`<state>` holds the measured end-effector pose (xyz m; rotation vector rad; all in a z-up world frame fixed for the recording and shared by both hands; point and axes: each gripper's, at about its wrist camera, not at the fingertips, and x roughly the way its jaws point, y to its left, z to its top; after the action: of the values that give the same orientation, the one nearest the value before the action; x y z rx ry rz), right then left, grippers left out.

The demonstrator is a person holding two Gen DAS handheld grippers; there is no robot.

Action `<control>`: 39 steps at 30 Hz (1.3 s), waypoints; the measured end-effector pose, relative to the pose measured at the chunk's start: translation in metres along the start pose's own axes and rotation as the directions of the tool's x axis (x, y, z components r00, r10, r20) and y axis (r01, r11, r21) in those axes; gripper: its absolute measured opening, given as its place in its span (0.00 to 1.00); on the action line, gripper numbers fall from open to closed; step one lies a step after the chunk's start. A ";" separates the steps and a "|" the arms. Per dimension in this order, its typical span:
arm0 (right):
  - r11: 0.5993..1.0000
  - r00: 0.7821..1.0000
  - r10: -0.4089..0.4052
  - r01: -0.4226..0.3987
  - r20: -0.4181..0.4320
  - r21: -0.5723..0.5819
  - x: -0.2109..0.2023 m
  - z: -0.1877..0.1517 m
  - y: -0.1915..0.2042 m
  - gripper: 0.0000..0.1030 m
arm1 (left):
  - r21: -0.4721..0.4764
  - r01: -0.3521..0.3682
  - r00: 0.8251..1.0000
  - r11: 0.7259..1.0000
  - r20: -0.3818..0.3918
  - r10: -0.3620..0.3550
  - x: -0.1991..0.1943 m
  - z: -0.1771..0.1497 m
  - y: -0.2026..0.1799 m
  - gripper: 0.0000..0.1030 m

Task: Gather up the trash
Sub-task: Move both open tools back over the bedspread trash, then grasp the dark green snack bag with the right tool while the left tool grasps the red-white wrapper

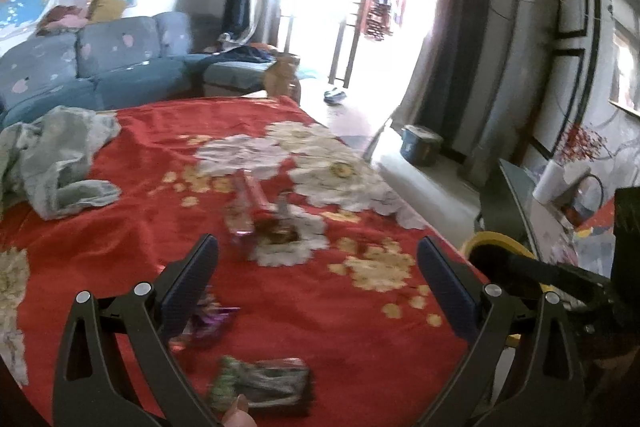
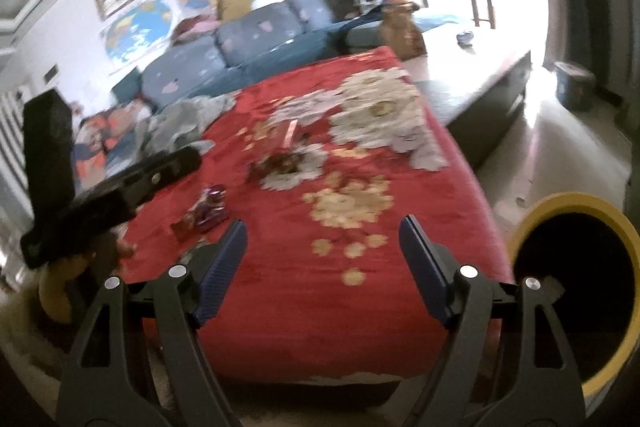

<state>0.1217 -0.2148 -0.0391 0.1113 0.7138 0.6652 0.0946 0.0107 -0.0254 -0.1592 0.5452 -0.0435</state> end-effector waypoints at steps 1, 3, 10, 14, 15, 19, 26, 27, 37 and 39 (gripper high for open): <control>1.000 1.000 0.009 -0.009 -0.006 -0.011 0.002 0.000 0.005 0.68 | -0.009 -0.008 1.000 1.000 0.001 0.008 -0.001 0.001 0.006 0.94; 0.999 0.999 0.029 -0.030 -0.023 -0.032 0.008 -0.001 0.016 0.68 | -0.027 -0.028 1.000 0.999 0.002 0.028 -0.004 0.002 0.019 0.94; 0.988 0.993 0.090 -0.099 -0.079 -0.120 0.029 -0.001 0.052 0.68 | -0.068 -0.080 0.997 0.994 -0.010 0.079 -0.013 0.001 0.060 0.94; 0.980 0.986 0.114 -0.131 -0.119 -0.149 0.043 -0.004 0.068 0.68 | -0.095 -0.096 0.995 0.991 -0.030 0.094 -0.015 -0.005 0.080 0.94; 0.978 0.985 0.118 -0.137 -0.125 -0.158 0.045 -0.006 0.071 0.68 | -0.104 -0.099 0.995 0.990 -0.037 0.095 -0.015 -0.006 0.085 0.94; 0.961 0.978 0.129 -0.164 -0.163 -0.221 0.058 -0.013 0.088 0.68 | -0.116 -0.122 0.992 0.986 -0.056 0.116 -0.015 -0.011 0.100 0.94; 0.929 0.966 0.124 -0.194 -0.227 -0.315 0.081 -0.025 0.110 0.68 | -0.123 -0.088 0.987 0.989 -0.141 0.071 -0.008 -0.029 0.114 0.93; 0.923 0.964 0.122 -0.197 -0.235 -0.329 0.085 -0.027 0.113 0.68 | -0.124 -0.079 0.986 0.989 -0.154 0.060 -0.007 -0.033 0.115 0.93; 0.891 0.947 0.099 -0.221 -0.305 -0.396 0.118 -0.041 0.124 0.68 | -0.189 0.014 0.966 0.982 -0.251 -0.062 0.015 -0.055 0.118 0.57; 0.891 0.945 0.100 -0.225 -0.312 -0.394 0.122 -0.042 0.125 0.68 | -0.194 0.026 0.961 0.981 -0.264 -0.078 0.019 -0.058 0.117 0.51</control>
<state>0.0980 -0.0477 -0.1013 -0.3389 0.8244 1.0008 0.0800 0.1165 -0.1032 -0.3568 0.8194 -0.0656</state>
